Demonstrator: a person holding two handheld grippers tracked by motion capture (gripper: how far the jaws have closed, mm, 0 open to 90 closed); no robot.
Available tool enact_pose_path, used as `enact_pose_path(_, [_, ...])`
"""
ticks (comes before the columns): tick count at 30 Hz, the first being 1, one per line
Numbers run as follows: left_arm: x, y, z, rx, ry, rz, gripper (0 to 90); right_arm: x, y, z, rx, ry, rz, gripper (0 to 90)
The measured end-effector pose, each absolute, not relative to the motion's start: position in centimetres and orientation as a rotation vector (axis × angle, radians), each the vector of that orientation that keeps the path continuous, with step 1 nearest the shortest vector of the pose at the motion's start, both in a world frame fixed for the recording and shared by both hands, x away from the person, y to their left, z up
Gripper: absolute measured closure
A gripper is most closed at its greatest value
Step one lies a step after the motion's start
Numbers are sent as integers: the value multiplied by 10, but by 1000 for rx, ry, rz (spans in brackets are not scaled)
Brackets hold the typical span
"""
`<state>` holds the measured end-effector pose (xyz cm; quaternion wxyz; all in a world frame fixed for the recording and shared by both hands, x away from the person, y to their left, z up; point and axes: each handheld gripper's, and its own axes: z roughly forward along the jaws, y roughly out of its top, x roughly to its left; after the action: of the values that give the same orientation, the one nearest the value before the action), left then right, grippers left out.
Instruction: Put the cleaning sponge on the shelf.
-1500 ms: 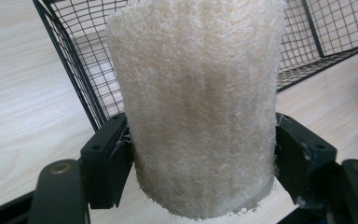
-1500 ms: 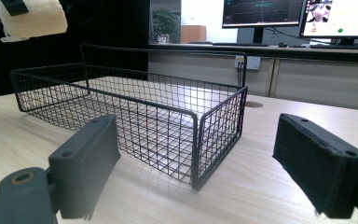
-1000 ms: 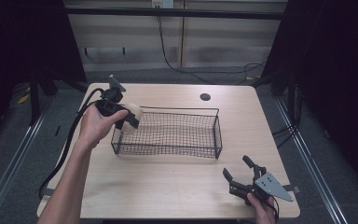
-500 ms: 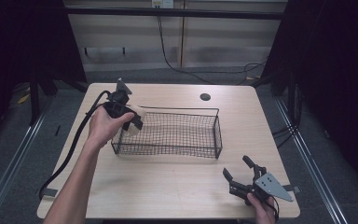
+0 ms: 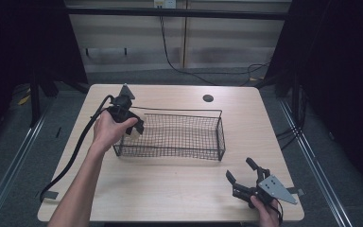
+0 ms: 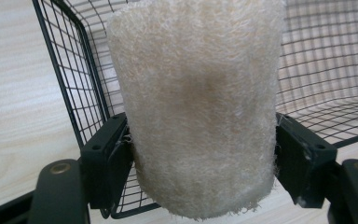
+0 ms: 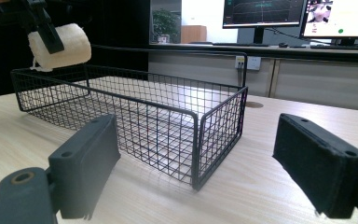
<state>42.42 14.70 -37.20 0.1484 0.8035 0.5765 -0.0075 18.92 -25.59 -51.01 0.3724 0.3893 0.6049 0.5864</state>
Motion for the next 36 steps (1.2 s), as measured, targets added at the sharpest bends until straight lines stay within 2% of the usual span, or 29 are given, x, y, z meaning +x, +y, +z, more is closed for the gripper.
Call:
enact_pose_path(25, [427, 154, -404, 2323, 1798, -39, 275, 189, -256, -510, 995, 1553, 1504, 135])
enact_pose_path(36, [424, 150, -405, 2329, 1806, 25, 275, 189, -256, -510, 993, 1556, 1501, 135])
